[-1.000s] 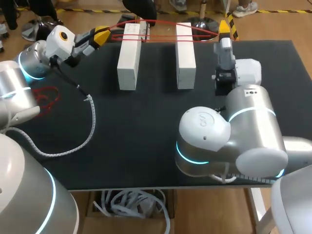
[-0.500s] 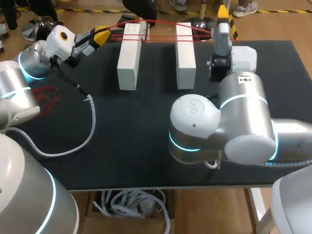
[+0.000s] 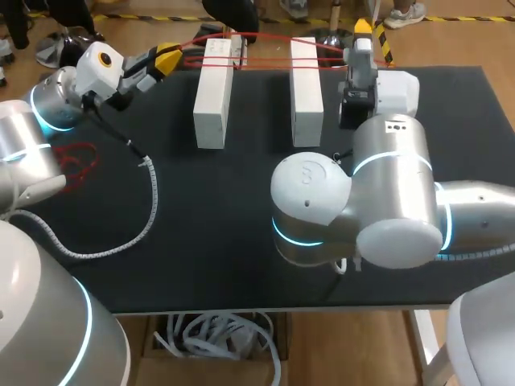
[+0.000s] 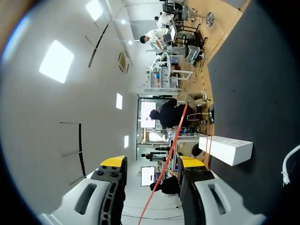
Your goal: Grab the tape and strap the tape.
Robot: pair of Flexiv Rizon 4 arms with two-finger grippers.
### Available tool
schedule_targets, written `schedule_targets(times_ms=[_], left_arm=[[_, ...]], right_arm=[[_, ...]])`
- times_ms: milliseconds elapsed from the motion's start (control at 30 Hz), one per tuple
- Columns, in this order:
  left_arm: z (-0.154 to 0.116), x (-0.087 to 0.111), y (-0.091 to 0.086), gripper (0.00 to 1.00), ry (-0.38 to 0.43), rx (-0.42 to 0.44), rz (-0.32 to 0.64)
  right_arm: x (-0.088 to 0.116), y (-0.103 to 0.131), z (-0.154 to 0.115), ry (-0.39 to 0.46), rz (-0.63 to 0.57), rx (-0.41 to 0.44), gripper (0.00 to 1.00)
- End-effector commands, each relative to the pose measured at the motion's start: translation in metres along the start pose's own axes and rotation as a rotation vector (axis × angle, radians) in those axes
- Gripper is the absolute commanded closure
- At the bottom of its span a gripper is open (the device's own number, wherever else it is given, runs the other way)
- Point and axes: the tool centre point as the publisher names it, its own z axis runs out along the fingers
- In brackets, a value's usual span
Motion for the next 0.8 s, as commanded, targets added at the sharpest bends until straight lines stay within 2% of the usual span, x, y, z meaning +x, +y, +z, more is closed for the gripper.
schedule_targets(times_ms=[33, 300, 400, 800], left_arm=[[-0.001, 0.001, 0.001, 1.0, 0.0, 0.003, 0.002], [-0.001, 0.001, 0.001, 1.0, 0.0, 0.003, 0.002], [-0.001, 0.001, 0.001, 1.0, 0.0, 0.003, 0.002], [-0.001, 0.001, 0.001, 1.0, 0.0, 0.003, 0.002]], right_arm=[[0.003, 0.0, 0.001, -0.005, 0.005, -0.002, 0.49], [0.006, -0.001, 0.0, -0.003, 0.037, 0.008, 0.47], [0.006, -0.002, -0.003, -0.002, 0.047, 0.013, 0.51], [0.004, -0.001, -0.011, -0.006, 0.122, 0.031, 0.5]])
